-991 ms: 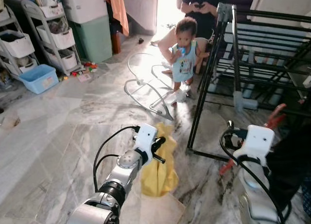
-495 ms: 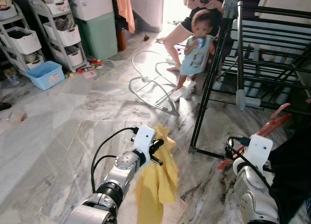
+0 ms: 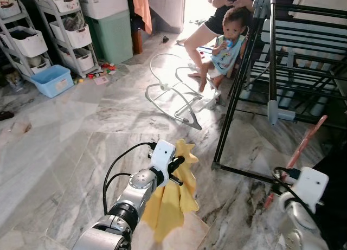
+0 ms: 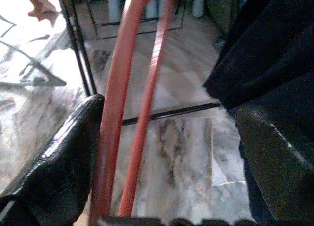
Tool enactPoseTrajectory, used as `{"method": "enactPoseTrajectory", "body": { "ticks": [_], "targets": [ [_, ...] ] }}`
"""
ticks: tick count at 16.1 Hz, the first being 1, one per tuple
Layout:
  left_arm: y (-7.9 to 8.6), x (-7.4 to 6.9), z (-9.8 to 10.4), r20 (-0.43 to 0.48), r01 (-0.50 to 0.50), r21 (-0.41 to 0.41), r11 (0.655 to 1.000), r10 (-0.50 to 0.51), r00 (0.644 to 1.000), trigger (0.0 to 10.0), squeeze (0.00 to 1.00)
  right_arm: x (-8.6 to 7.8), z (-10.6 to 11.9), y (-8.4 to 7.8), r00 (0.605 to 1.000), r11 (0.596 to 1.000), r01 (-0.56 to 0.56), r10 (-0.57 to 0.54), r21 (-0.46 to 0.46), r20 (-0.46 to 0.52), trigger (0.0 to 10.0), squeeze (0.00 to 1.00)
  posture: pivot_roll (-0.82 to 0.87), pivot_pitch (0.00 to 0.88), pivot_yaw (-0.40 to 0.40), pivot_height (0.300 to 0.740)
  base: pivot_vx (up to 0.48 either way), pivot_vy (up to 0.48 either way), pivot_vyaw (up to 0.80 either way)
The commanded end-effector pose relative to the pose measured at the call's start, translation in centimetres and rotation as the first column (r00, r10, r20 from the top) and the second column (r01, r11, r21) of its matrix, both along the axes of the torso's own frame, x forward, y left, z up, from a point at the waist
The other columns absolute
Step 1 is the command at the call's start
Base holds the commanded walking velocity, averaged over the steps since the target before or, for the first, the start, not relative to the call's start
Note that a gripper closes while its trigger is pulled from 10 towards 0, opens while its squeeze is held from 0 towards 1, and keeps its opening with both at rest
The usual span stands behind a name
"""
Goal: Hang hanger
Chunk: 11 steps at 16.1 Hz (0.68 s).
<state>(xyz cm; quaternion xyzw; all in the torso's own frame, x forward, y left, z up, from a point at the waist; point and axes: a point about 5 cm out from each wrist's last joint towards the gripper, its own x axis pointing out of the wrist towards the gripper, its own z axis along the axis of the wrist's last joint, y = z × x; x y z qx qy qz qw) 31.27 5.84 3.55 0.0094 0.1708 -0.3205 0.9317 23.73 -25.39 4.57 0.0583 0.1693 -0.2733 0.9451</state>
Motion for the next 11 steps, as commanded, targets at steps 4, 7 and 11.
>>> {"method": "enactPoseTrajectory", "body": {
  "ticks": [4, 7, 11],
  "targets": [
    [-0.4, 0.6, 1.0, 0.041, 0.021, 0.008, 1.000, -0.022, 0.999, 10.0, 0.00, -0.4, 1.1, -1.0, 1.000, 0.998, -0.022, 0.023, -0.066, 0.010, 10.0, 0.00, -0.06, 0.011, -0.004, 0.740, 0.000, 0.000, 0.00],
    [-0.7, 0.6, 1.0, 0.038, 0.030, 0.014, 0.999, -0.031, 0.999, 10.0, 0.00, 1.4, 1.9, -2.0, 0.993, 0.991, -0.117, 0.117, -0.067, -0.011, 10.0, 0.00, -0.06, 0.011, -0.004, 0.740, 0.000, 0.000, 0.00],
    [-0.4, 0.5, 0.8, 0.036, 0.025, 0.026, 0.999, -0.026, 0.999, 10.0, 0.00, 2.8, 2.2, -3.0, 0.967, 0.966, -0.248, 0.243, -0.069, -0.071, 9.6, 0.00, -0.04, 0.017, -0.017, 0.740, 0.000, 0.000, 0.00]
  ]
}}
